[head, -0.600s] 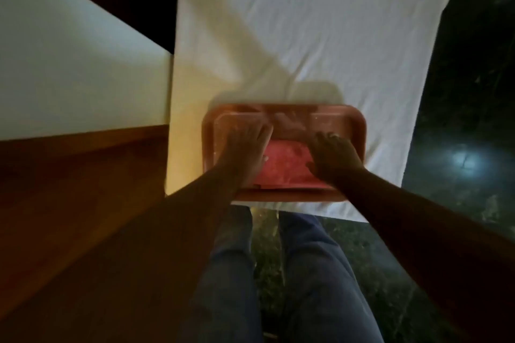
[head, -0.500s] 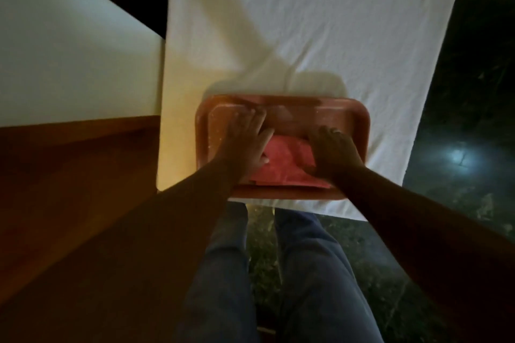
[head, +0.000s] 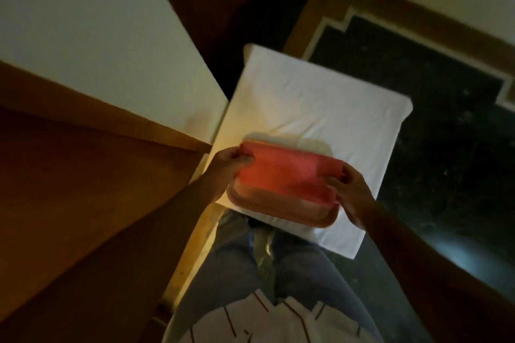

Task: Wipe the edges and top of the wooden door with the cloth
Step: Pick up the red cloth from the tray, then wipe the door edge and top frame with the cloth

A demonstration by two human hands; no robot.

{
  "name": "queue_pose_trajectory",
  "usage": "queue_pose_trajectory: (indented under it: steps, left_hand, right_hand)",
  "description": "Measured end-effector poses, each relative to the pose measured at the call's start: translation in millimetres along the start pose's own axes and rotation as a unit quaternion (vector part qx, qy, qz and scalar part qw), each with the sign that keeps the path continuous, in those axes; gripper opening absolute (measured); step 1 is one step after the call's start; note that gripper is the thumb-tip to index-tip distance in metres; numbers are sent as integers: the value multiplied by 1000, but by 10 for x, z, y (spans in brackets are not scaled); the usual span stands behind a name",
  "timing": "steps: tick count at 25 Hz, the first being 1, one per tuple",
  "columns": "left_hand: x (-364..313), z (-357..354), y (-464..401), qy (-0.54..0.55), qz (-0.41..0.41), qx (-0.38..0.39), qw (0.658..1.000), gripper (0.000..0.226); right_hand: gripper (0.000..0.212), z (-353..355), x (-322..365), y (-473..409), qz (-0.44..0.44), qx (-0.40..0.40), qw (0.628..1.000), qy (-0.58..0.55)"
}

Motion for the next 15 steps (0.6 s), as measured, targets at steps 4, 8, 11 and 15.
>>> queue_pose_trajectory:
  steps: [4, 8, 11, 15]
  left_hand:
    - [-498, 257, 554, 183, -42, -57, 981, 40]
    - [-889, 799, 1238, 159, -130, -190, 960, 43]
    - [-1283, 1390, 1888, 189, -227, -232, 927, 21]
    - [-1797, 2267, 2915, 190, -375, -268, 867, 22]
  right_hand:
    - [50, -385, 1076, 288, 71, 80, 994, 7]
    - [47, -785, 1922, 655, 191, 74, 973, 104]
    - [36, -1074, 2479, 1174, 289, 59, 953, 63]
    - [20, -1677, 3314, 2029, 439, 46, 897, 16]
Point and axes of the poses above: each hand's wrist, its own y-axis away from the middle knuckle, its own z-axis out of the back of the hand, x = y × z, the point moved 6 cm from there along -y, towards the middle knuckle, and after that the axes turned 7 degrees about -x, right-handed, at the moved point
